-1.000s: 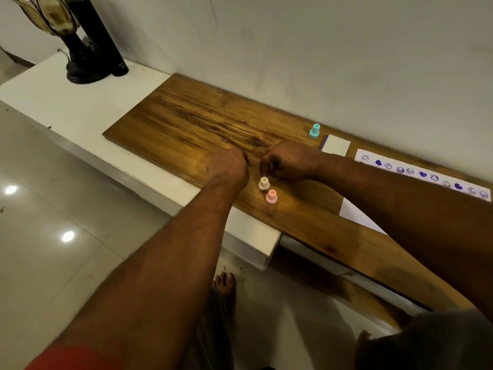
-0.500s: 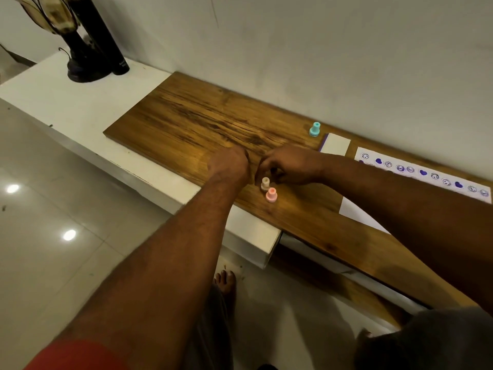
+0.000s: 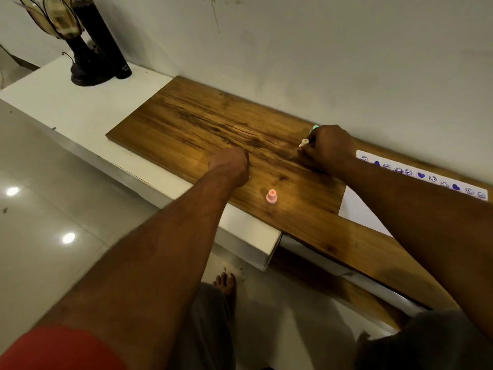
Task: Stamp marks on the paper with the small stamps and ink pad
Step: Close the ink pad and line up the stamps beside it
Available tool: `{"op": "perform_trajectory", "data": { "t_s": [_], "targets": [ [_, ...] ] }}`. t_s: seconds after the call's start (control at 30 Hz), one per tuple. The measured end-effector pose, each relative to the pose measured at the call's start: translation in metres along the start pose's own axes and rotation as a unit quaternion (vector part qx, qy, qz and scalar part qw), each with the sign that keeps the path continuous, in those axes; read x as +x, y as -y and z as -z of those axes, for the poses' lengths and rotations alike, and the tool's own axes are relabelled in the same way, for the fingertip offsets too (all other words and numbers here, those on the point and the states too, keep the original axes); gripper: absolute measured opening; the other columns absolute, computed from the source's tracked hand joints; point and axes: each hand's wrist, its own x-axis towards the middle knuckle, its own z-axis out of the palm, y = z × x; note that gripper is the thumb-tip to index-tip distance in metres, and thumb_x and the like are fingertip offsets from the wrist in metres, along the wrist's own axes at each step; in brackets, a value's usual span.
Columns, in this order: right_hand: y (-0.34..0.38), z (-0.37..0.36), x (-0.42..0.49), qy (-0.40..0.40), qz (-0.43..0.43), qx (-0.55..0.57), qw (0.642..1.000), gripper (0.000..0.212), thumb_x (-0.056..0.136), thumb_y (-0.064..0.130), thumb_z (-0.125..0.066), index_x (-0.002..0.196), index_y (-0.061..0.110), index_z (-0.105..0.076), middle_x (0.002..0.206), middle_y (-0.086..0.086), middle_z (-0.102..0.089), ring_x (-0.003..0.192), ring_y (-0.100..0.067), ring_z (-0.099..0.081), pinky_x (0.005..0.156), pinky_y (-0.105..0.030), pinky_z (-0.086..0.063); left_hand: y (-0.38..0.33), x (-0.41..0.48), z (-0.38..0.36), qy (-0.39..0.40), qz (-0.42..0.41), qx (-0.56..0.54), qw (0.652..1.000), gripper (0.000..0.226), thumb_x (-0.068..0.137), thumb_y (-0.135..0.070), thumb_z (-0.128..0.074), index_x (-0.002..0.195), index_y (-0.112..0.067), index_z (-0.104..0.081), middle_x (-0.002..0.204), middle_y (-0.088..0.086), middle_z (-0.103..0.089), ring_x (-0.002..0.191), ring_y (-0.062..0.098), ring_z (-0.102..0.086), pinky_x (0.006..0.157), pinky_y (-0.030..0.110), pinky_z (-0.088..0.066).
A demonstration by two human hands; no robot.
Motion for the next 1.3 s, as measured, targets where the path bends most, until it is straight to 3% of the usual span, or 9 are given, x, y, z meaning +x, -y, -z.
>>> {"op": "perform_trajectory", "data": {
  "t_s": [0.17, 0.47, 0.63, 0.77, 0.87, 0.97, 1.1, 1.23, 1.3],
  "targets": [
    [-0.006, -0.007, 0.003, -0.011, -0.066, -0.007, 0.998, 0.046, 0.086, 0.058, -0.072, 0.101, 0.014, -0.074, 0.089, -0.007, -0.073, 0.078, -0.024, -0.064, 0.066, -0.033, -0.051, -0.004, 0.005, -0.001, 0.013, -0.009, 0.021, 1.000, 0.058, 0.088, -0.041, -0.082, 0.138, -0.022, -0.060, 0.136, 0.008, -0.062, 0.123, 0.030, -0.059, 0.097, 0.042, -0.051],
    [-0.009, -0.007, 0.001, -0.029, -0.073, 0.023, 0.997, 0.050, 0.086, 0.060, -0.070, 0.113, 0.017, -0.074, 0.100, -0.006, -0.074, 0.092, -0.027, -0.068, 0.074, -0.036, -0.053, -0.008, 0.006, -0.002, 0.017, -0.006, 0.040, 0.999, 0.052, 0.093, -0.036, -0.076, 0.139, -0.018, -0.057, 0.136, 0.010, -0.061, 0.123, 0.030, -0.060, 0.099, 0.043, -0.050],
    [-0.001, 0.012, -0.021, -0.066, 0.039, 0.112, 0.991, 0.040, 0.088, 0.060, -0.068, 0.109, 0.026, -0.074, 0.094, 0.004, -0.073, 0.088, -0.018, -0.068, 0.074, -0.032, -0.056, -0.008, 0.005, -0.003, 0.011, -0.006, 0.029, 1.000, 0.050, 0.094, -0.034, -0.076, 0.138, -0.019, -0.057, 0.135, 0.010, -0.061, 0.122, 0.030, -0.060, 0.096, 0.043, -0.051],
    [0.023, 0.022, -0.051, 0.097, 0.235, 0.189, 0.948, 0.050, 0.085, 0.060, -0.073, 0.121, 0.025, -0.071, 0.100, 0.012, -0.067, 0.091, -0.007, -0.063, 0.071, -0.018, -0.048, -0.009, 0.004, -0.001, 0.014, -0.004, 0.021, 1.000, 0.048, 0.092, -0.034, -0.078, 0.134, -0.019, -0.060, 0.132, 0.011, -0.063, 0.120, 0.031, -0.061, 0.096, 0.044, -0.051],
    [0.039, 0.018, -0.068, 0.144, 0.311, 0.155, 0.927, 0.057, 0.085, 0.065, -0.069, 0.126, 0.026, -0.068, 0.103, 0.012, -0.065, 0.087, -0.003, -0.059, 0.070, -0.017, -0.049, -0.009, 0.003, -0.001, 0.009, 0.001, 0.015, 1.000, 0.044, 0.091, -0.034, -0.078, 0.129, -0.020, -0.062, 0.121, 0.007, -0.064, 0.111, 0.027, -0.062, 0.086, 0.041, -0.051],
    [0.045, 0.011, -0.077, 0.148, 0.341, 0.113, 0.921, 0.054, 0.087, 0.062, -0.070, 0.127, 0.027, -0.067, 0.105, 0.011, -0.066, 0.087, -0.005, -0.060, 0.069, -0.018, -0.050, -0.008, 0.001, -0.004, 0.003, 0.000, 0.012, 1.000, 0.042, 0.091, -0.036, -0.078, 0.128, -0.021, -0.062, 0.109, 0.003, -0.061, 0.099, 0.022, -0.059, 0.076, 0.037, -0.045],
    [0.042, 0.001, -0.081, 0.147, 0.351, 0.093, 0.920, 0.037, 0.094, 0.044, -0.069, 0.126, 0.025, -0.068, 0.114, 0.008, -0.068, 0.092, -0.004, -0.060, 0.069, -0.010, -0.042, -0.009, 0.000, -0.004, 0.001, 0.001, 0.027, 1.000, 0.041, 0.094, -0.035, -0.075, 0.129, -0.020, -0.062, 0.121, 0.007, -0.065, 0.102, 0.023, -0.061, 0.076, 0.036, -0.044],
    [0.038, -0.006, -0.077, 0.117, 0.316, 0.080, 0.938, 0.035, 0.097, 0.046, -0.064, 0.123, 0.024, -0.070, 0.113, 0.006, -0.070, 0.095, -0.009, -0.064, 0.074, -0.020, -0.053, -0.009, 0.001, -0.003, 0.005, 0.006, 0.019, 1.000, 0.045, 0.093, -0.034, -0.076, 0.133, -0.021, -0.061, 0.127, 0.008, -0.064, 0.114, 0.027, -0.062, 0.085, 0.039, -0.048],
    [0.034, -0.009, -0.068, 0.070, 0.248, 0.073, 0.963, 0.034, 0.097, 0.050, -0.062, 0.119, 0.025, -0.070, 0.103, 0.007, -0.070, 0.089, -0.010, -0.064, 0.067, -0.022, -0.051, -0.009, 0.001, -0.002, 0.010, 0.003, 0.023, 1.000, 0.049, 0.093, -0.034, -0.076, 0.137, -0.020, -0.059, 0.132, 0.009, -0.063, 0.120, 0.029, -0.060, 0.093, 0.041, -0.050]
  ]
}}
